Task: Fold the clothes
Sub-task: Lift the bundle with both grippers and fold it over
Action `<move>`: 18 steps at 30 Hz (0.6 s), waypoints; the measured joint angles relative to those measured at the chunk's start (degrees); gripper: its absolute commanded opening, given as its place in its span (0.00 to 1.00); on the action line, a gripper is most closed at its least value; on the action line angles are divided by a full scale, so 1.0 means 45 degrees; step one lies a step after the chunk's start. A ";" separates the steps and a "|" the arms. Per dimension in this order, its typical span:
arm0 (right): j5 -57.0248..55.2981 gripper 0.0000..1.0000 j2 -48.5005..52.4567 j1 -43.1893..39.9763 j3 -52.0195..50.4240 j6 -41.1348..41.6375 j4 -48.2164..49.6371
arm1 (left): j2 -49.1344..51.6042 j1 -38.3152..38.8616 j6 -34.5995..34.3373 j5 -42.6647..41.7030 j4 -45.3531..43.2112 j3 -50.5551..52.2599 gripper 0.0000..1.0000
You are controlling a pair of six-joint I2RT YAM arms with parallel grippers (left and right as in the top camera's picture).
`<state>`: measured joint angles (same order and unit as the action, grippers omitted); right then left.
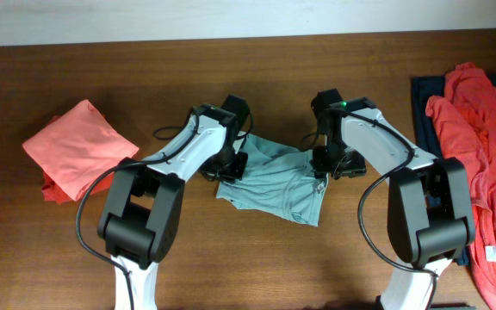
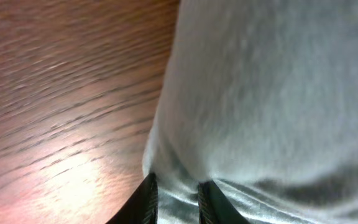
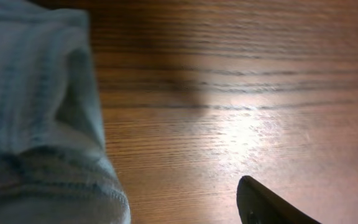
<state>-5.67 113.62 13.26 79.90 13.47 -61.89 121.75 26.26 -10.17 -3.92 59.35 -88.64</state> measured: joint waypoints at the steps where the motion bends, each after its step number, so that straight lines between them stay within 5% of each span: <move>1: 0.0155 0.66 -0.0034 0.0000 0.0000 -0.0238 0.0015 | -0.0170 0.0000 -0.0010 0.0136 -0.0010 0.0044 0.23; 4: 0.0641 0.69 -0.0403 -0.0019 -0.0024 -0.0801 0.0121 | -0.0957 -0.0019 -0.0049 0.0602 -0.0170 0.0121 0.29; 9: 0.1472 0.76 -0.2676 -0.0024 -0.0058 -0.1996 0.0418 | -0.2312 -0.0024 -0.0097 0.0971 -0.1336 0.0126 0.57; 18: 0.2273 0.69 -0.4517 -0.0024 -0.0053 -0.3259 -0.0345 | -0.2463 -0.0019 0.1219 0.0729 -0.2603 0.0126 0.51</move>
<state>4.56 93.30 13.15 79.66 -1.19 -63.44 110.67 26.17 -4.69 -0.64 47.64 -88.07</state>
